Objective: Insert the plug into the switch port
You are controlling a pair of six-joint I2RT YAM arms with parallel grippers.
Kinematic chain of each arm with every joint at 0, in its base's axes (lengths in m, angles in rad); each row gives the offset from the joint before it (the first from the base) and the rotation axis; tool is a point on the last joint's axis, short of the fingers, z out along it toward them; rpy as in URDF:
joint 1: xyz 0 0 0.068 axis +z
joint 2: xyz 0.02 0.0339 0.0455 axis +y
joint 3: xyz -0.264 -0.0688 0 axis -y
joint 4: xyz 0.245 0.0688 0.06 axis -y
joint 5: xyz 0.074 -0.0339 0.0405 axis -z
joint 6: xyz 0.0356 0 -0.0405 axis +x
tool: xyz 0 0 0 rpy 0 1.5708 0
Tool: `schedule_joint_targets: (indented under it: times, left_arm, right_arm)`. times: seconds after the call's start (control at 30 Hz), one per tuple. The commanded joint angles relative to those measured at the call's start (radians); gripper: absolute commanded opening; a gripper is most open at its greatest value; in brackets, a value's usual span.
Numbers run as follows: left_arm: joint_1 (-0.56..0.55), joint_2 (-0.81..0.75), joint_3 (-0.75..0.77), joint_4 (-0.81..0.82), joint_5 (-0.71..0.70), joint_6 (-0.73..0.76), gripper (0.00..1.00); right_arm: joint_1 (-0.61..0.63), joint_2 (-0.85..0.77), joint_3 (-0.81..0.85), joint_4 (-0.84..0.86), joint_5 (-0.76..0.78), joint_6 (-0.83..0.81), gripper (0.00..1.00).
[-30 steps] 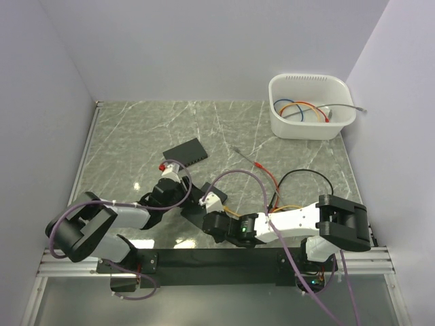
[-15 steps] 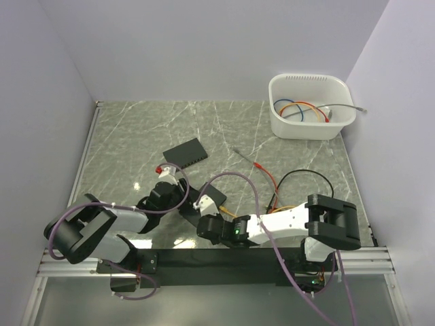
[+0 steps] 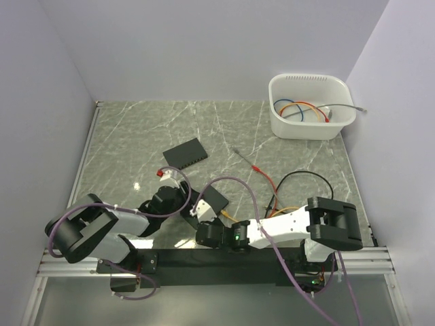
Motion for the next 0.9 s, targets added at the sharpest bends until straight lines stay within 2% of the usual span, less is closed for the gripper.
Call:
schedule_joint_targets:
  times: [0.0,0.5,0.87]
  left_arm:
    - [-0.057,0.039,-0.018,-0.108,0.074,-0.043,0.55]
    - [-0.095,-0.020,-0.053,-0.142,0.051,-0.098,0.55]
    - [-0.178,-0.087,-0.082,-0.181,-0.001,-0.154,0.55]
  right_arm:
    - [0.009,-0.027,0.055,0.163,0.090,-0.035,0.00]
    - [0.002,0.047,0.117,0.109,0.134,0.014,0.00]
    - [-0.007,-0.025,0.055,0.171,0.105,-0.005,0.00]
